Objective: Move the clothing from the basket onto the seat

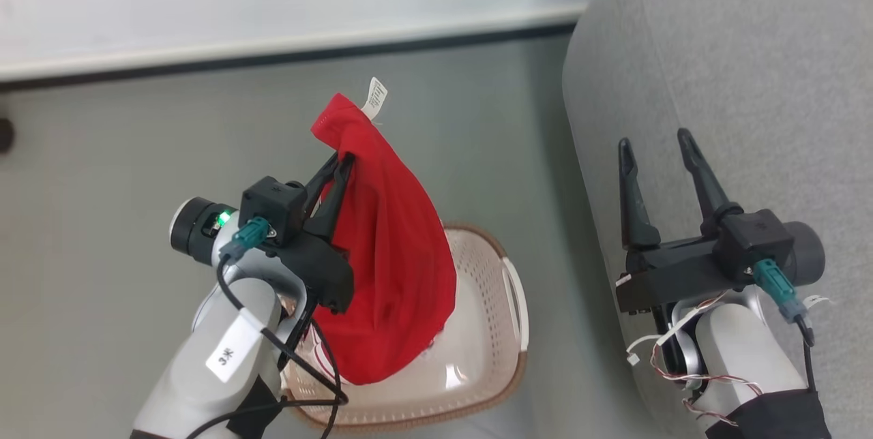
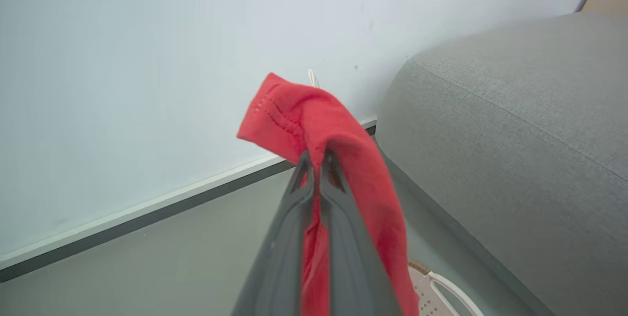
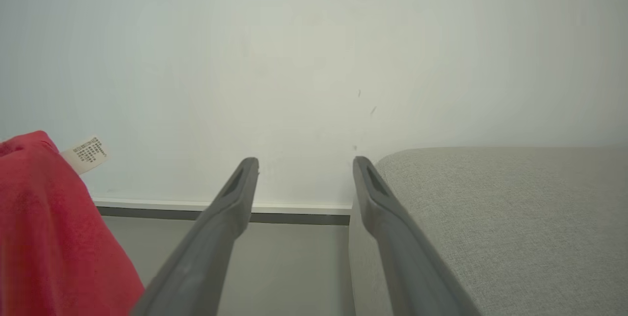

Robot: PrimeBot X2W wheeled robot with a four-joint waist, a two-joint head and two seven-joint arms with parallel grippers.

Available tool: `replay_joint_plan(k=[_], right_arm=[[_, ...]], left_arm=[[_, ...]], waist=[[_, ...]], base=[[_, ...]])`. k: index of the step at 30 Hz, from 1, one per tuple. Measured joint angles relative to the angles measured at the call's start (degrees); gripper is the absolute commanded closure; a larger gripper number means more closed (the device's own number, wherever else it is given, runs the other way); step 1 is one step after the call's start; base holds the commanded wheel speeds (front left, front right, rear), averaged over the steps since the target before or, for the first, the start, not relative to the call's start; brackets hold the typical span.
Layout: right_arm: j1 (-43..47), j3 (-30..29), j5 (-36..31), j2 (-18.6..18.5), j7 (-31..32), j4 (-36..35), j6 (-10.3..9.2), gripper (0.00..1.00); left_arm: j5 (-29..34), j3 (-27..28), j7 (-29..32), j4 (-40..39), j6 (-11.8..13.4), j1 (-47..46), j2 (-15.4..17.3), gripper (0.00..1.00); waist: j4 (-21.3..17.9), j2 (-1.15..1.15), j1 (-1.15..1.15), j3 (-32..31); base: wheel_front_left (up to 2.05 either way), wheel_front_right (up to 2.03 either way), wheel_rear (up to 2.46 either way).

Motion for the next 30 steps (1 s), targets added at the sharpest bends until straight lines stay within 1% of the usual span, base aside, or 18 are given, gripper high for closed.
replay_joint_plan(k=[3, 6, 8, 9, 14, 16, 17, 19, 20, 24, 30], right_arm=[[0.38, 0.37, 0.12, 0.01, 0.0, 1.11, 0.68, 0.0], [1.29, 1.0, 0.19, 0.02, 0.0, 2.32, 1.34, 0.0], [1.68, 1.42, 0.2, 0.04, 0.0, 3.16, 1.92, 0.0], [2.16, 1.87, 0.21, 0.07, 0.0, 3.87, 2.58, 0.0], [3.22, 3.31, 0.3, 0.16, 0.0, 5.88, 4.14, 0.0], [3.44, 3.69, 0.3, 0.18, 0.0, 6.33, 4.39, 0.0], [3.97, 4.23, 0.3, 0.21, 0.0, 6.71, 5.08, 0.0], [4.71, 4.54, 0.31, 0.23, 0.01, 6.76, 5.57, 0.0], [4.71, 4.54, 0.31, 0.23, 0.01, 6.76, 5.57, 0.0], [5.11, 5.1, 0.31, 0.23, 0.01, 7.3, 6.6, 0.0], [4.93, 7.43, 0.3, 0.3, 0.01, 8.49, 7.84, 0.0]], left_arm=[[-1.72, 0.04, 0.0, -0.78, -0.37, -0.28, 0.21, 1.0], [-2.15, 0.27, 0.0, -1.14, -0.4, -1.37, 0.14, 1.0], [-2.56, 0.75, -0.01, -1.29, -0.4, -2.18, -0.1, 1.0], [-2.89, 1.29, -0.01, -1.24, -0.4, -2.74, -0.34, 1.0], [-3.09, 1.66, -0.01, 0.35, -0.4, -3.39, -0.91, 1.0], [-3.13, 1.62, -0.01, 0.73, -0.4, -3.4, -1.02, 1.0], [-3.33, 1.43, 0.01, 1.08, -0.4, -3.4, -1.24, 1.0], [-3.42, 1.05, 0.27, 1.11, -0.37, -3.42, -1.58, 1.0], [-3.42, 1.05, 0.27, 1.11, -0.37, -3.42, -1.58, 1.0], [-3.44, 0.15, 1.43, 1.43, -0.32, -4.35, -2.3, 1.0], [-3.6, -0.92, 3.04, 1.56, 0.68, -5.93, -2.78, 1.0]], waist=[[0.39, 0.0, 0.0, -2.44], [0.7, 0.0, 0.0, -4.88], [0.86, 0.0, 0.0, -6.51], [0.98, 0.0, 0.0, -8.14], [1.08, 0.0, 0.0, -12.2], [1.06, 0.0, 0.0, -13.0], [0.99, 0.0, 0.0, -14.59], [0.9, 0.0, 0.0, -16.09], [0.9, 0.0, 0.0, -16.09], [0.74, 0.0, 0.0, -18.54], [0.72, 0.0, 0.0, -20.93]], base=[[0.0, 0.0, 0.0], [0.0, 0.0, 0.0], [0.0, 0.0, 0.0], [0.0, 0.0, 0.0], [0.0, 0.0, 0.0], [0.0, 0.0, 0.0], [0.0, 0.0, 0.0], [0.0, 0.0, 0.0], [0.0, 0.0, 0.0], [0.0, 0.0, 0.0], [0.0, 0.0, 0.0]])
